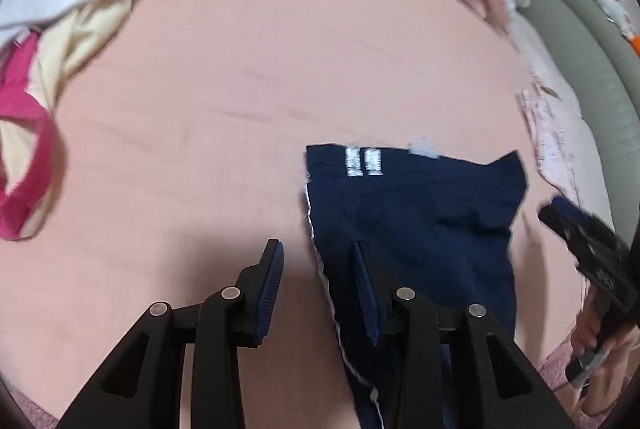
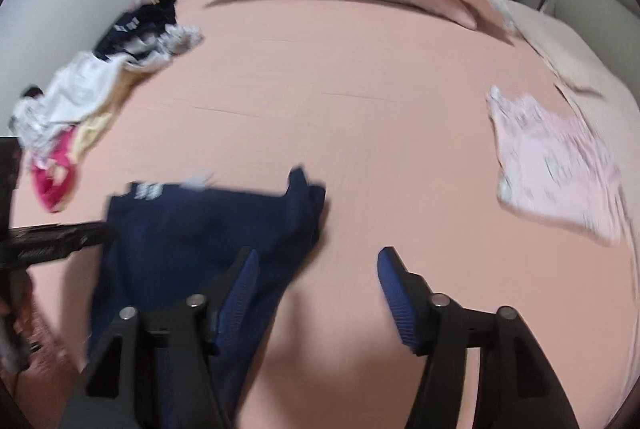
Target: Fold clothes
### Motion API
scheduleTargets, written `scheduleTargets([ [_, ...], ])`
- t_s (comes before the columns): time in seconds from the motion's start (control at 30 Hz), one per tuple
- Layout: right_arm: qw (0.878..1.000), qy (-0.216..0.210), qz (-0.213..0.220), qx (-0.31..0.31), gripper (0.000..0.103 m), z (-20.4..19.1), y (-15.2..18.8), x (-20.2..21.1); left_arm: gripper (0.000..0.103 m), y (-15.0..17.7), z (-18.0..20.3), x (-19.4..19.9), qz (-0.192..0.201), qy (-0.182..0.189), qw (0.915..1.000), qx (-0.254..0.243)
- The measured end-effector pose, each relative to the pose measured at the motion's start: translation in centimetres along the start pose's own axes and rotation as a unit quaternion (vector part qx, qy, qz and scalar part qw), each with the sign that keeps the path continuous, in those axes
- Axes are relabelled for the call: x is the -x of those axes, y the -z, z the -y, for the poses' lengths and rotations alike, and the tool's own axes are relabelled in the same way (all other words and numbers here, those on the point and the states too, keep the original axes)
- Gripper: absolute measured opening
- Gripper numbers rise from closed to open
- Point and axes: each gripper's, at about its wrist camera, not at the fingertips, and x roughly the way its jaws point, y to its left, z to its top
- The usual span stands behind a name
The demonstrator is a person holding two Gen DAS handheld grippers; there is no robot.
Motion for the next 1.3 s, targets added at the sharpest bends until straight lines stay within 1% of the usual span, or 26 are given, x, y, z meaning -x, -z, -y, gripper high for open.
scheduleTargets([
  [0.03, 1.0, 0.0, -0.008, 0.004, 0.062, 0.2, -0.9, -1.2, 0.033, -0.2, 0.0, 0.2, 0.01, 0.003, 0.9999, -0.002],
  [0.1, 1.0, -0.019, -0.015, 0.005, 0.061, 0.4, -2.4, -3.4, 0.033, -0.6, 0.2, 0.4, 0.029, 0.011, 0.9995, -0.009],
  [0.13, 1.0, -0.025, -0.016, 0.002, 0.057, 0.6, -2.7, -4.1, 0.032, -0.9, 0.3, 0.3, 0.033, 0.016, 0.9993, -0.012],
  [0.17, 0.999, -0.031, -0.017, 0.0, 0.032, 0.7, -3.0, -4.8, 0.031, -1.1, 0.5, 0.1, 0.037, 0.021, 0.999, -0.016],
  [0.2, 0.999, -0.037, -0.028, 0.0, 0.012, 0.9, -3.1, -5.6, 0.018, -1.3, 0.7, -0.2, 0.035, 0.02, 0.999, -0.021],
  [0.23, 0.999, -0.046, -0.028, -0.003, 0.012, 1.1, -2.9, -5.8, 0.009, -1.6, 0.9, -0.4, 0.034, 0.018, 0.9989, -0.027],
  [0.3, 0.998, -0.059, -0.022, -0.007, 0.01, 1.4, -2.6, -5.8, 0.007, -1.7, 1.3, -0.5, 0.041, 0.016, 0.9985, -0.034],
  [0.4, 0.998, -0.068, 0.0, -0.015, 0.009, 2.4, -2.5, -4.3, 0.006, -2.4, 1.5, 0.1, 0.056, 0.025, 0.9973, -0.041],
  [0.5, 0.996, -0.076, 0.03, -0.032, 0.009, 3.2, -3.3, -3.0, 0.006, -3.3, 1.7, 0.8, 0.071, 0.03, 0.9959, -0.049],
  [0.57, 0.996, -0.075, 0.036, -0.036, 0.009, 3.3, -3.7, -3.1, 0.006, -3.8, 1.8, 1.2, 0.078, 0.028, 0.9951, -0.054],
  [0.67, 0.996, -0.074, 0.039, -0.043, 0.009, 3.3, -4.1, -3.9, 0.009, -4.8, 1.8, 0.7, 0.075, 0.025, 0.9947, -0.066],
  [0.7, 0.996, -0.072, 0.036, -0.046, 0.009, 3.5, -4.1, -4.4, 0.01, -5.4, 2.4, -0.4, 0.07, 0.02, 0.9949, -0.07],
  [0.73, 0.996, -0.069, 0.034, -0.048, 0.009, 3.7, -4.1, -4.9, 0.013, -5.8, 2.9, -1.4, 0.065, 0.014, 0.995, -0.074],
  [0.77, 0.996, -0.065, 0.026, -0.058, 0.009, 4.1, -3.9, -5.8, 0.016, -5.6, 2.1, -1.8, 0.05, -0.002, 0.9958, -0.076],
  [0.8, 0.994, -0.079, 0.021, -0.079, 0.01, 4.8, -3.7, -6.6, 0.023, -5.5, 2.0, -1.9, 0.044, -0.006, 0.9964, -0.073],
  [0.87, 0.987, -0.107, 0.011, -0.121, 0.011, 6.3, -3.2, -8.2, 0.025, -5.3, 1.8, -2.2, 0.032, -0.012, 0.9972, -0.066],
  [0.9, 0.983, -0.123, 0.013, -0.134, 0.018, 6.9, -3.1, -7.9, 0.031, -5.1, 2.0, -1.8, 0.04, -0.008, 0.9966, -0.071],
  [0.93, 0.982, -0.123, 0.018, -0.145, 0.021, 7.4, -3.3, -7.5, 0.035, -4.9, 2.2, -1.4, 0.048, -0.004, 0.996, -0.076],
  [0.97, 0.98, -0.122, 0.022, -0.155, 0.026, 7.9, -3.4, -7.0, 0.035, -4.6, 2.4, -1.1, 0.056, 0.0, 0.9952, -0.08],
  [1.0, 0.978, -0.122, 0.027, -0.166, 0.026, 8.4, -3.5, -6.5, 0.035, -4.4, 2.6, -0.7, 0.064, 0.004, 0.9944, -0.085],
  [1.07, 0.975, -0.112, 0.052, -0.183, 0.026, 9.1, -3.7, -5.1, 0.035, -4.0, 3.0, 0.1, 0.079, 0.012, 0.9923, -0.094],
  [1.13, 0.976, -0.105, 0.06, -0.179, 0.026, 8.8, -4.0, -3.9, 0.035, -3.6, 3.4, 0.9, 0.095, 0.021, 0.9899, -0.103],
  [1.17, 0.978, -0.115, 0.06, -0.163, 0.026, 7.9, -4.1, -3.6, 0.035, -3.3, 3.6, 1.2, 0.102, 0.025, 0.9886, -0.108],
  [1.2, 0.981, -0.124, 0.05, -0.137, 0.026, 6.6, -4.2, -3.7, 0.035, -3.1, 3.8, 1.6, 0.109, 0.029, 0.9872, -0.113],
  [1.27, 0.986, -0.139, 0.026, -0.083, 0.026, 3.7, -4.2, -4.2, 0.034, -3.1, 5.4, -0.4, 0.086, 0.031, 0.9871, -0.132],
  [1.3, 0.988, -0.147, 0.012, -0.055, 0.026, 2.2, -4.1, -4.7, 0.034, -2.9, 5.2, -1.3, 0.069, 0.008, 0.9902, -0.121],
])
